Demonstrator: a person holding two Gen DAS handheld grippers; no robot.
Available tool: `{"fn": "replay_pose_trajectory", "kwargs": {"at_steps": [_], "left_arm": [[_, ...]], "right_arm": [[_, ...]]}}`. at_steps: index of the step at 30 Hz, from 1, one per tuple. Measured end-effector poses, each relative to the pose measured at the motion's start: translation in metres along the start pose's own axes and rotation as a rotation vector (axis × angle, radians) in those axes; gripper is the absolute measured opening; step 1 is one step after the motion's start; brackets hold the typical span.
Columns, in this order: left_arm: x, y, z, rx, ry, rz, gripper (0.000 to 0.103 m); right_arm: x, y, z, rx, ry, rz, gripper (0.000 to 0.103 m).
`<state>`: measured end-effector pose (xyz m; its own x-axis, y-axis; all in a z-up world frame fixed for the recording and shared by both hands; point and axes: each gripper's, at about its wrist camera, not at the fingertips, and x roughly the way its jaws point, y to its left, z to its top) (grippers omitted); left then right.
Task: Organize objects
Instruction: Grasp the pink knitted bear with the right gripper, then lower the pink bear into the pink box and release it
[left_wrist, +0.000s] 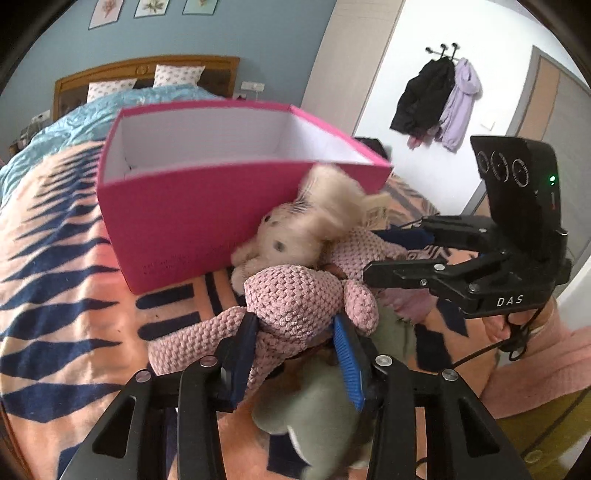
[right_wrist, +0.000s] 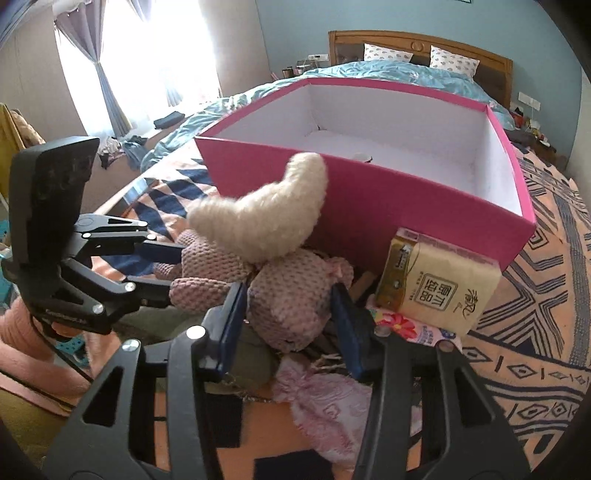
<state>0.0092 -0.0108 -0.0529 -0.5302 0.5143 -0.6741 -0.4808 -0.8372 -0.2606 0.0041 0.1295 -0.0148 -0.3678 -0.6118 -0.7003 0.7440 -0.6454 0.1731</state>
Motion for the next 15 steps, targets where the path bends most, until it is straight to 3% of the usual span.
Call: {"fn": "replay_pose_trajectory", "kwargs": {"at_steps": [15], "left_arm": [[-0.051,-0.013,0.02,0.102,-0.144,0.05,0.042]], "right_arm": [[-0.053,0.02,0.013,-0.039,-0.137,0.043,0.05]]}}
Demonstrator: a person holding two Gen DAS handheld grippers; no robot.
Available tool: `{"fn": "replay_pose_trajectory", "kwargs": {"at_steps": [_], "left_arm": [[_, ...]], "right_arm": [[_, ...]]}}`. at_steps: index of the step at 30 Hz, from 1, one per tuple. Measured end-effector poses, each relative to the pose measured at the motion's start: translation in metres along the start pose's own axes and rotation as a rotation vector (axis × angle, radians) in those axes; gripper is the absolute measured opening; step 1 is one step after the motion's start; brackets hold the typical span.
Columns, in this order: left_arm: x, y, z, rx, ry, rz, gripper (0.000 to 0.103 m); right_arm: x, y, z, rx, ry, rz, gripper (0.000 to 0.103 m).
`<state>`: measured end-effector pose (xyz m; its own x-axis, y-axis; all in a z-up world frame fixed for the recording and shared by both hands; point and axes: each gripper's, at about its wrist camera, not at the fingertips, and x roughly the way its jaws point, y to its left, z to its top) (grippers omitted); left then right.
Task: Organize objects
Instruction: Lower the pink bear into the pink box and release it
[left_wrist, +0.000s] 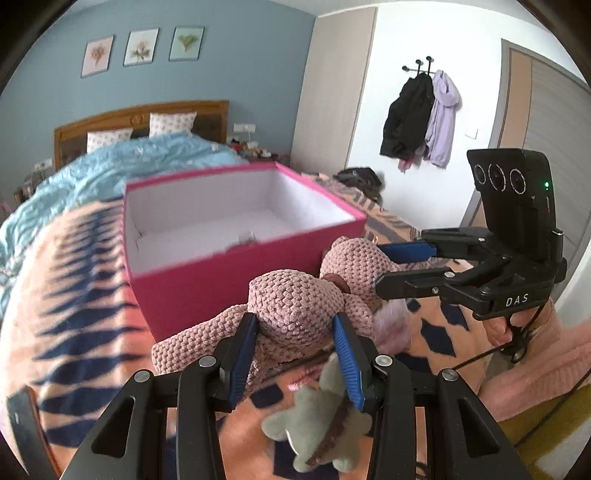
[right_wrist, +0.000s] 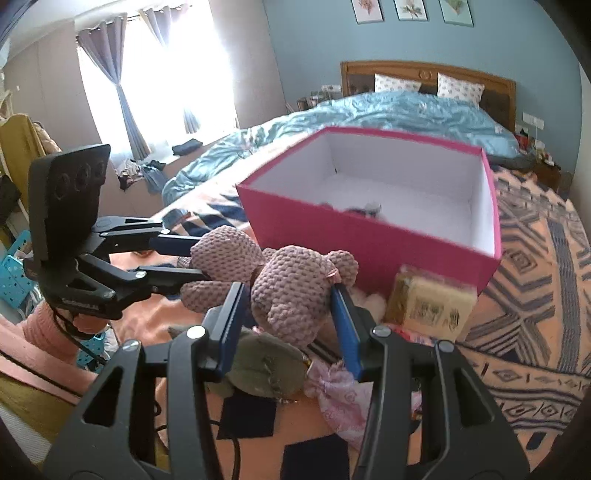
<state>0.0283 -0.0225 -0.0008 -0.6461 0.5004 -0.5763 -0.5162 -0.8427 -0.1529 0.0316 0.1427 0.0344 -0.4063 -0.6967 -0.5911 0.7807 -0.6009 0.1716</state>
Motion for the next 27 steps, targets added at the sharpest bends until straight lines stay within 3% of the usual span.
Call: {"fn": "replay_pose_trajectory", "kwargs": {"at_steps": [12,19,27], "left_arm": [[-0.004,0.023,0.072,0.039,-0.098,0.088,0.045],[0.03,0.06,0.104,-0.046,-0.053,0.083,0.046],[0.078,0.088,0.108,-0.097,0.048,0.121,0.046]], "right_arm": [[-0.01,-0.019,0.059,-0.033,-0.118,-0.004,0.05],[0.009,-0.037,0.093,-0.04,-0.108,-0.027,0.051],[0.051,-0.073,0.108,0.013,-0.035,-0.03,0.051]]}}
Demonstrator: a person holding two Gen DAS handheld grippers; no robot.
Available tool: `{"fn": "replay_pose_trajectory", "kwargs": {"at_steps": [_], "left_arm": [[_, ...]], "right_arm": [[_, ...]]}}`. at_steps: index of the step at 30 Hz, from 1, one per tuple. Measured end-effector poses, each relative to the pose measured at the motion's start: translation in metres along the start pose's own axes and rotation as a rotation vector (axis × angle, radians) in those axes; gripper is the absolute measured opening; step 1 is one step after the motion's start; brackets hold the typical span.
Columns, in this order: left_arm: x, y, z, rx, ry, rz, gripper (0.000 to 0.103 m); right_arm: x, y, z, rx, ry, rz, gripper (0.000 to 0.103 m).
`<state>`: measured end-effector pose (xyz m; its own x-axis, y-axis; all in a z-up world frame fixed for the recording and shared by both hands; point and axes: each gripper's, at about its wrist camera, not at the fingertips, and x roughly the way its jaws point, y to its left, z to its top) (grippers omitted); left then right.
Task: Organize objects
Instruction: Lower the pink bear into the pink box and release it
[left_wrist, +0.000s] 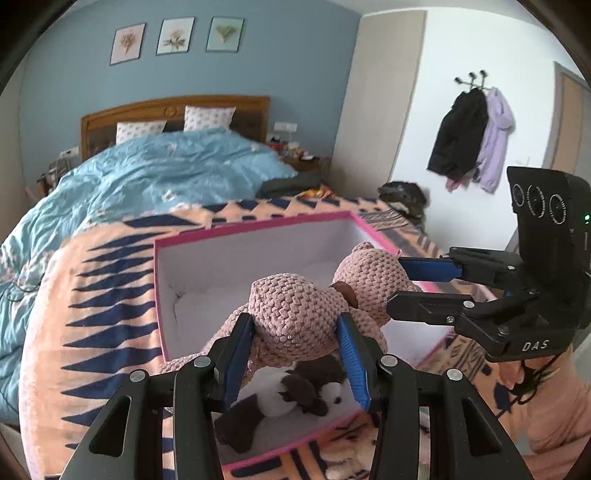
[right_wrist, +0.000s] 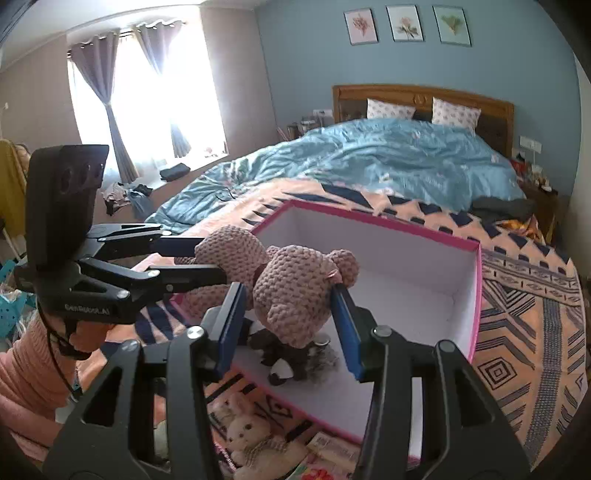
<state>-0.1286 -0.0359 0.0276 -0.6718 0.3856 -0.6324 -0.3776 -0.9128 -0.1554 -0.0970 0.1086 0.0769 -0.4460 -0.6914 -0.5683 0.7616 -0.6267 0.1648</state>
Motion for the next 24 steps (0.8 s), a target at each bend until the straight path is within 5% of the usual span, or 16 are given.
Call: {"fn": "replay_pose_trajectory", "kwargs": {"at_steps": [14,24], "left_arm": [[0.052,0.006,0.005,-0.002,0.154,0.108,0.047],[0.039,-0.003,0.005,-0.007,0.103,0.173,0.048]], "right_arm": [[0.064,-0.04,-0.004,0.125,0.144,0.0,0.051],[0.067,-0.038,-0.009,0.143,0.169,-0.012,0.051]]}}
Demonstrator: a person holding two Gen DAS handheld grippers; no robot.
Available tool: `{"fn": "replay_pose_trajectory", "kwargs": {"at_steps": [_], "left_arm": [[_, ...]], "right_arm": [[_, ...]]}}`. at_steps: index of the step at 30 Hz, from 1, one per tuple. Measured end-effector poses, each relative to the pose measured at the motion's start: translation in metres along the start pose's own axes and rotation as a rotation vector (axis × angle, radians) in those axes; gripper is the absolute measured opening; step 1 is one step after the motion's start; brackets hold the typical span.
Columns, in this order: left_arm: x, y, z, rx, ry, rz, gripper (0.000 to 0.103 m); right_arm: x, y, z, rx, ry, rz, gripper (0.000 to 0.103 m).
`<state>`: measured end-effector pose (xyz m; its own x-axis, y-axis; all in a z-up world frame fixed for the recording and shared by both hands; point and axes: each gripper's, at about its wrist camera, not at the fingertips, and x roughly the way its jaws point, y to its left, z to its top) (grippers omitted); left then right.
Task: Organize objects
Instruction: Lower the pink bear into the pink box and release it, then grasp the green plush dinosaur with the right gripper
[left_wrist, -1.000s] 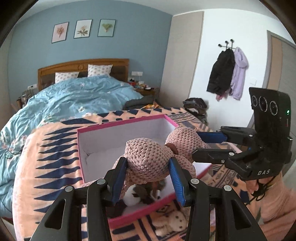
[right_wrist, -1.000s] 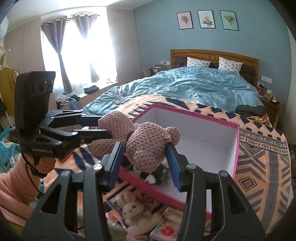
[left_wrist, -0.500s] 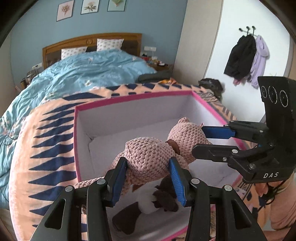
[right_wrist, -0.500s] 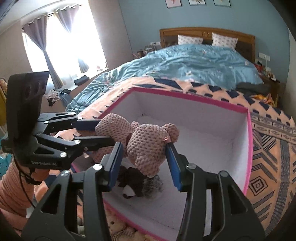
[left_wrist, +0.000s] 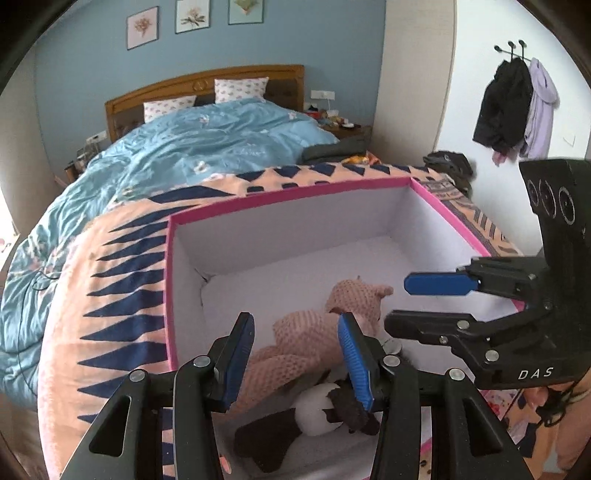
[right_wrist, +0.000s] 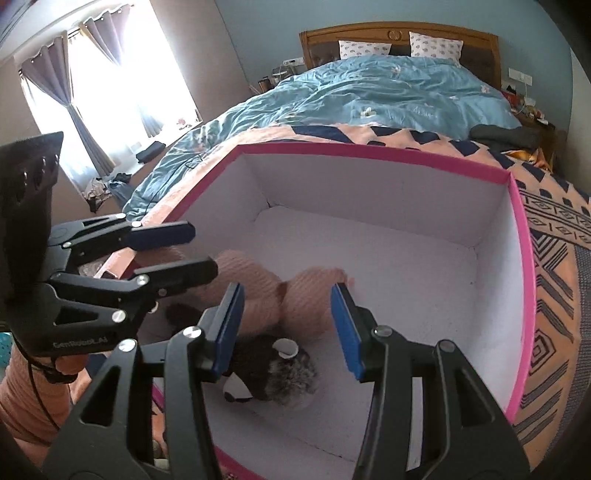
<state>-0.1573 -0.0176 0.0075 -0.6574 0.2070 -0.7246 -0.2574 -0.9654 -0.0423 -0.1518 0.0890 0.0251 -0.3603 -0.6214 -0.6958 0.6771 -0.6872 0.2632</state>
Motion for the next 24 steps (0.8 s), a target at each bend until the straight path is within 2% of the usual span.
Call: {"fn": "replay_pose_trajectory", "kwargs": {"at_steps": [5,10,14,19,24], "left_arm": [[-0.023,0.005,-0.005,-0.016,-0.068,-0.018,0.057],[-0.063,0.003,-0.022,0.0,-0.152,-0.107,0.066],[-0.096,-0.007,-0.042,0.028,-0.208,-0.158,0.071],[-0.116,-0.023,-0.076,0.073,-0.204,-0.226,0.072],[-0.116,-0.039,-0.11,0.103,-0.157,-0.266,0.072]], "right_arm": [[-0.008,0.0,-0.005,0.0,-0.021,0.014,0.051],[-0.039,0.013,-0.02,-0.036,-0.08,0.07,0.052],[-0.07,0.03,-0.04,-0.096,-0.12,0.115,0.058],[-0.098,0.048,-0.077,-0.165,-0.126,0.149,0.061],[-0.1,0.06,-0.118,-0.206,-0.061,0.134,0.061]]}}
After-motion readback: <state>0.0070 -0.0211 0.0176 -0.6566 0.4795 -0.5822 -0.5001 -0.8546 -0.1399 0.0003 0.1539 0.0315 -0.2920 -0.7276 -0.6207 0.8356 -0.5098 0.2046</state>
